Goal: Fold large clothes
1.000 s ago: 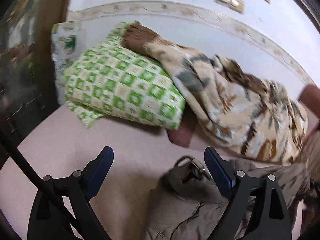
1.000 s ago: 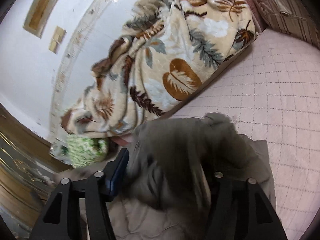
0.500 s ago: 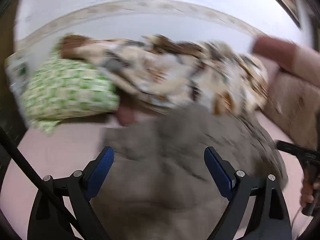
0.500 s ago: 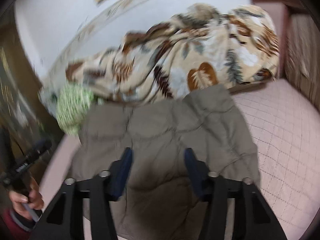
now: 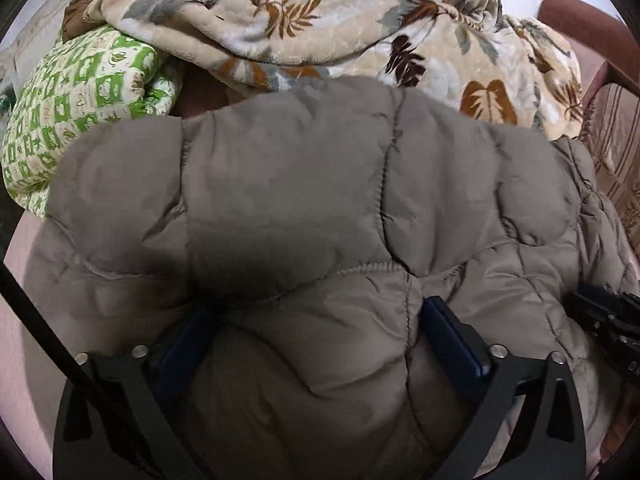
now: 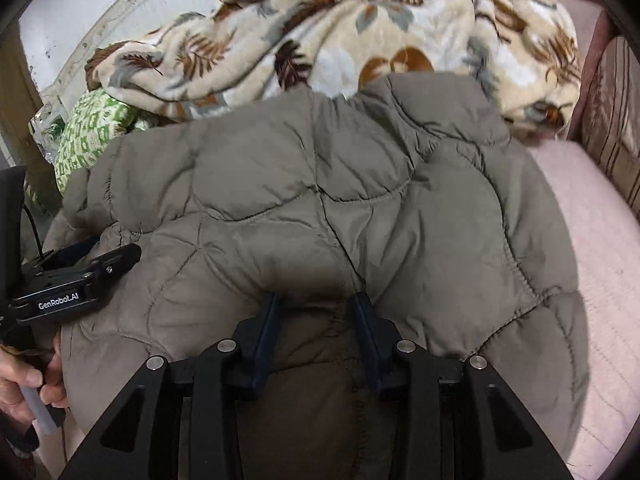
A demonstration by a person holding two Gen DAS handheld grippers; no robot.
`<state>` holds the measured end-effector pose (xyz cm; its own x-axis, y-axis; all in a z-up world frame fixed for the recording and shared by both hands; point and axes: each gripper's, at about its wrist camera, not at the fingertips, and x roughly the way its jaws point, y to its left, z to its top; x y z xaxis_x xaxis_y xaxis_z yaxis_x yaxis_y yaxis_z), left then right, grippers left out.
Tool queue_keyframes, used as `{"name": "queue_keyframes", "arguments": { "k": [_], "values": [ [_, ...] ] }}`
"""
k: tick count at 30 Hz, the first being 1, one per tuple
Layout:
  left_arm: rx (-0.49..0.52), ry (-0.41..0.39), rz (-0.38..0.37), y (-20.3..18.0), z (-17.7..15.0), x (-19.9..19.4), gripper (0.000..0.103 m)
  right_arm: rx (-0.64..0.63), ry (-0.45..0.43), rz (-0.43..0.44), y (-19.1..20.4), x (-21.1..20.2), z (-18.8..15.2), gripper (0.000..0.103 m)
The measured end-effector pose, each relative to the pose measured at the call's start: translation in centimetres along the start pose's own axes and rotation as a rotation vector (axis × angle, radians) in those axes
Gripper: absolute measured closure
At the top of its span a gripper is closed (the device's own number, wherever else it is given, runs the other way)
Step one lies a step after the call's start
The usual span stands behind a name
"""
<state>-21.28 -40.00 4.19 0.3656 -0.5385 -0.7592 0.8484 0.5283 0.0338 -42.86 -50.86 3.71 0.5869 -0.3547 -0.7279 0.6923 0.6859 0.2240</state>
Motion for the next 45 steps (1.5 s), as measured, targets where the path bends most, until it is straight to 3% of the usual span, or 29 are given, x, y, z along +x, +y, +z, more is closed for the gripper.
{"name": "queue_keyframes", "arguments": {
  "k": [5, 7, 10, 12, 14, 16, 19, 24, 27, 33, 37, 43, 45],
  "values": [
    [-0.014, 0.03, 0.028, 0.1, 0.6, 1.4, 0.0, 0.011, 0.018, -0.021, -0.2, 1.2, 0.2, 0.063],
    [-0.028, -0.001, 0.04, 0.2, 0.1, 0.0, 0.0, 0.038, 0.007, -0.01, -0.3, 0.3, 0.1, 0.063],
    [-0.095, -0.056, -0.016, 1.2, -1.7, -3.6, 0.0, 0.089, -0.036, 0.025, -0.3, -3.2, -1.0, 0.059],
    [-0.119, -0.112, -0.035, 2.0, -3.9, -6.7, 0.0, 0.073, -0.086, 0.033, 0.4, -6.6, -2.6, 0.058],
    [-0.125, -0.145, -0.024, 2.5, -6.1, -9.0, 0.0, 0.084, -0.138, 0.04, 0.6, -9.5, -4.4, 0.049],
    [-0.121, -0.163, 0.019, 3.0, -8.8, -11.0, 0.0, 0.115, -0.191, 0.063, 0.3, -12.4, -7.3, 0.046],
    [-0.127, -0.15, 0.043, 3.5, -12.5, -13.1, 0.0, 0.114, -0.173, 0.043, 0.1, -14.0, -9.3, 0.046],
    [-0.161, -0.127, 0.09, 4.8, -17.6, -16.8, 0.0, 0.168, -0.226, 0.043, -1.2, -16.6, -10.3, 0.046],
    [-0.174, -0.121, 0.114, 5.5, -19.1, -18.4, 0.0, 0.181, -0.232, 0.038, -1.5, -17.1, -10.4, 0.046],
    [-0.179, -0.179, 0.166, 6.4, -17.4, -19.5, 0.0, 0.223, -0.236, -0.006, -2.4, -16.7, -9.8, 0.046],
    [-0.201, -0.199, 0.164, 7.2, -14.8, -17.3, 0.0, 0.2, -0.241, -0.043, -2.7, -16.1, -9.1, 0.046],
    [-0.212, -0.164, 0.181, 8.4, -12.6, -12.3, 0.0, 0.255, -0.175, -0.037, -4.0, -13.1, -8.9, 0.046],
    [-0.217, -0.084, 0.174, 9.0, -12.7, -10.0, 0.0, 0.26, -0.145, -0.078, -4.2, -11.9, -9.0, 0.046]
  ]
}}
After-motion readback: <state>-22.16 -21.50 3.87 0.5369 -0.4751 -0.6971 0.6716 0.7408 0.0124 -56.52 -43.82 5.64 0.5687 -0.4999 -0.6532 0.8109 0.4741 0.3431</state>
